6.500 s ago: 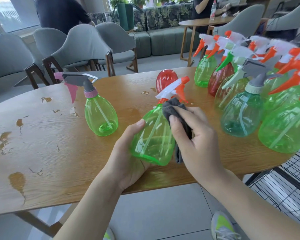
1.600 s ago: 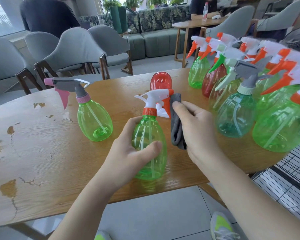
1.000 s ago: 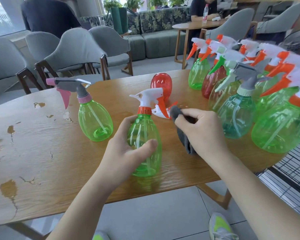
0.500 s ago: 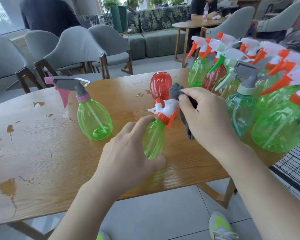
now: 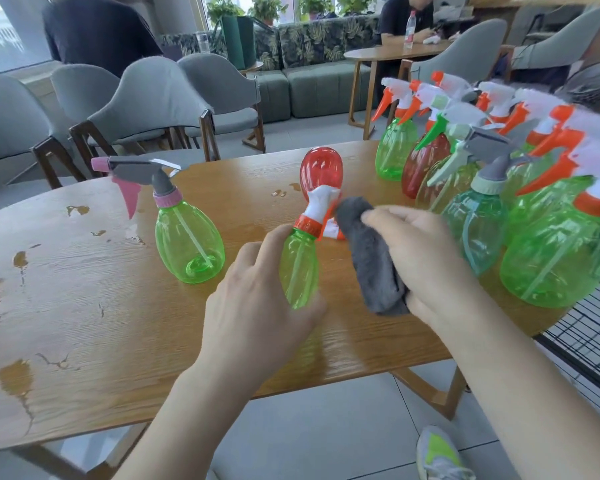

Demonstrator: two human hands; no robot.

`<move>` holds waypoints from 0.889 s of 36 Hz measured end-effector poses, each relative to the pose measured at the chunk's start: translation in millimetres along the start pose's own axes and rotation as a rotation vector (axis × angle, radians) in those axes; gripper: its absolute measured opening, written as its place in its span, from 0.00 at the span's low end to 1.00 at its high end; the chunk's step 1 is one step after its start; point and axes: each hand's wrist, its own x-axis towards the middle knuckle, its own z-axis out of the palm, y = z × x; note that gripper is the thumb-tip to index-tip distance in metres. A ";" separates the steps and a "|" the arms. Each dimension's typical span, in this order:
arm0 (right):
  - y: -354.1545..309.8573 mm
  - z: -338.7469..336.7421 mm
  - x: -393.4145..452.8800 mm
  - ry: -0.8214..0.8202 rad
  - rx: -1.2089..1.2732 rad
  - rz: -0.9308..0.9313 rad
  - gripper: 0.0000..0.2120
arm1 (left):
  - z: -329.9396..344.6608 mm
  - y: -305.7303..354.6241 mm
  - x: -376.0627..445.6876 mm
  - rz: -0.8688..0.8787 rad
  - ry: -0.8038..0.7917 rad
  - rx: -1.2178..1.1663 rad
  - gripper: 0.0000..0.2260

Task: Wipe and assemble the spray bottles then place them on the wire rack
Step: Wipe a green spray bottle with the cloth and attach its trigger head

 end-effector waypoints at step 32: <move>19.5 6.8 25.6 -0.506 0.397 0.153 0.09 | -7.8 9.3 -0.4 -0.141 -0.347 -0.444 0.48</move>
